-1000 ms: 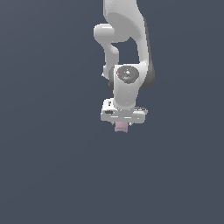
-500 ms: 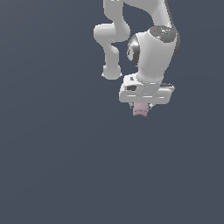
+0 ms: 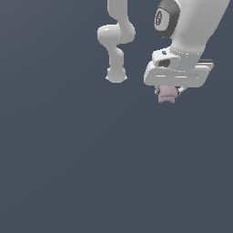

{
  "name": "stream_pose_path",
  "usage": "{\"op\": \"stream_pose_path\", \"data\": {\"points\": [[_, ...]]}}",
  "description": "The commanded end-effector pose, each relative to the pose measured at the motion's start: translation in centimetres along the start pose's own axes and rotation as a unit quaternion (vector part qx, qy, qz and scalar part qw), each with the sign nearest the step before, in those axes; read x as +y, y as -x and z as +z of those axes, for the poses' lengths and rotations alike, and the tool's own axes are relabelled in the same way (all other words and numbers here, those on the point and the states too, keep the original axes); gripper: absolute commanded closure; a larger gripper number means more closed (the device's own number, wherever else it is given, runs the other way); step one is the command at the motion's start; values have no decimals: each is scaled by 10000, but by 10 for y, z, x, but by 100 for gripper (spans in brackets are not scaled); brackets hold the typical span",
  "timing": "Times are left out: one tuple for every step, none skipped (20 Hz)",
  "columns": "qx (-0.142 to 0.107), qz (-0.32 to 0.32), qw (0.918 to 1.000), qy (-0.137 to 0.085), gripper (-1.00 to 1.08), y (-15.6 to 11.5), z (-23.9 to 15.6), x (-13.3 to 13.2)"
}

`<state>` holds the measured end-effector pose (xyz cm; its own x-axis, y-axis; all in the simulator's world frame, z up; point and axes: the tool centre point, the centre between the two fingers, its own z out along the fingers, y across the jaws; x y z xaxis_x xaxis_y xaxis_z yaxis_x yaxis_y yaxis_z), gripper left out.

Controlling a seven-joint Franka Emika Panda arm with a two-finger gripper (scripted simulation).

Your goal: Pick up the object and move it to a goal position.

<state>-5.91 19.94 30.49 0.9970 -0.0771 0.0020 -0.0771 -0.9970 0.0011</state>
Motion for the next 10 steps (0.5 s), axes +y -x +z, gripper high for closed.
{"op": "stream_pose_path", "data": {"points": [[-8, 7, 10000, 2, 108, 5, -15, -12], [-8, 7, 10000, 2, 108, 6, -19, -15], [-9, 7, 10000, -2, 108, 7, -23, -18], [-9, 7, 10000, -2, 108, 8, -26, -21], [-9, 7, 10000, -2, 108, 8, -29, -24], [-9, 7, 10000, -2, 108, 9, -31, -26], [-10, 7, 10000, -5, 108, 9, -33, -27], [-10, 7, 10000, -5, 108, 9, -34, -28], [-10, 7, 10000, -5, 108, 9, -35, -29], [-10, 7, 10000, -5, 108, 9, -35, -29]]}}
